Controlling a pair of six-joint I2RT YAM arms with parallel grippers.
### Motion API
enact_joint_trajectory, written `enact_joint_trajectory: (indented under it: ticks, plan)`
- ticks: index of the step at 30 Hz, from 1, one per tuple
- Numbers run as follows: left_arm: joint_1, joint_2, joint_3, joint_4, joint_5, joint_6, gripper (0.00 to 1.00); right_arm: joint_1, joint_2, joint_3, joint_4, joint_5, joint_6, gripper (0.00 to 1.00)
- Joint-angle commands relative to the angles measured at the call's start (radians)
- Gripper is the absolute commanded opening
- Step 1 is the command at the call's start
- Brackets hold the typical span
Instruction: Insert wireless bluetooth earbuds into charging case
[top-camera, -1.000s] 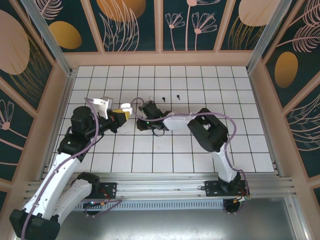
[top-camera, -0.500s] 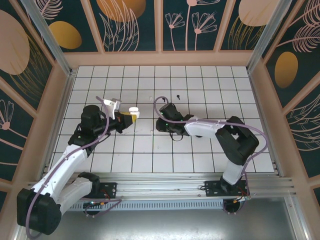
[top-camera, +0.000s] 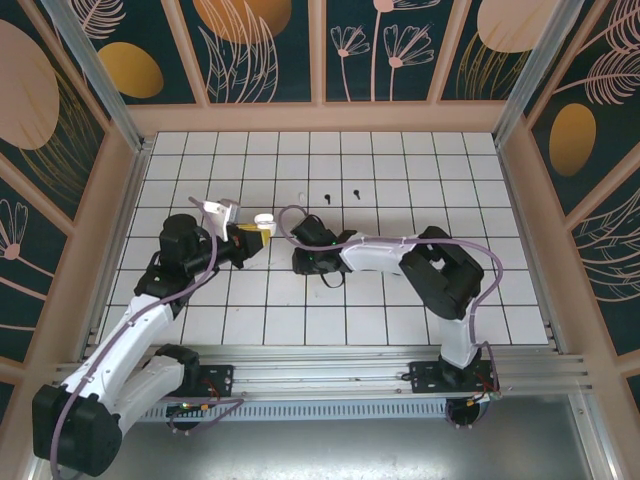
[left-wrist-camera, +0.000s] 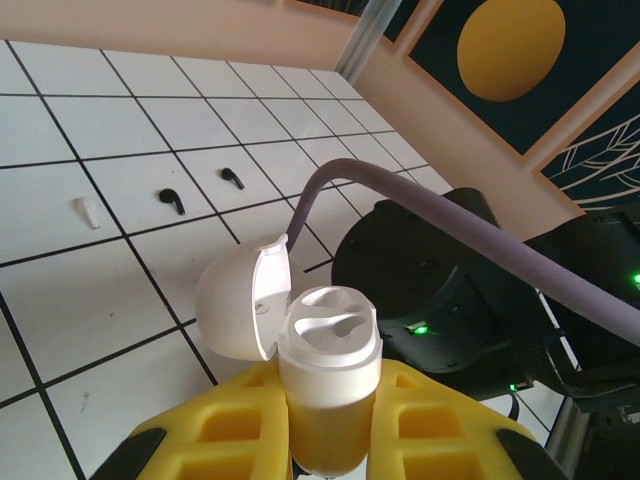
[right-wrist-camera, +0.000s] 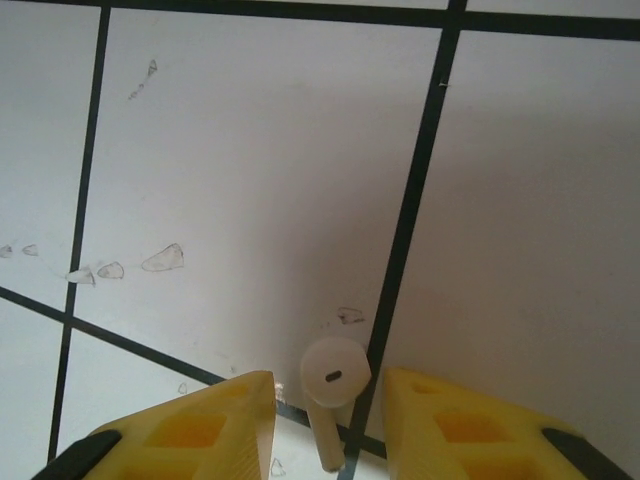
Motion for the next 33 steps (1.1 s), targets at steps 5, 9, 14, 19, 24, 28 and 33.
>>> enact_joint_trajectory:
  ticks: [5,9,14,19,24,28,33]
  plan:
    - [0.005,-0.038,-0.014,-0.019,-0.032,0.032,0.13,0.021,0.063,0.086,-0.111,0.070,-0.014,0.25]
    - [0.005,-0.037,-0.014,-0.020,-0.030,0.030,0.13,0.021,0.089,0.113,-0.127,0.087,-0.004,0.22]
    - [0.004,-0.040,-0.023,-0.020,-0.029,0.030,0.13,0.018,0.095,0.131,-0.137,0.098,-0.003,0.17]
    - [0.005,-0.033,-0.035,0.000,-0.021,0.018,0.13,-0.008,0.040,0.087,-0.125,0.107,0.011,0.15]
    - [0.005,-0.006,-0.034,0.035,-0.009,-0.001,0.13,-0.052,-0.033,0.029,-0.184,0.196,-0.007,0.14]
    - [0.004,0.019,-0.025,0.050,-0.006,-0.006,0.13,-0.103,-0.084,-0.030,-0.231,0.267,-0.018,0.14]
    - [0.004,0.034,-0.019,0.052,-0.011,-0.006,0.13,-0.143,-0.088,-0.030,-0.332,0.389,-0.021,0.15]
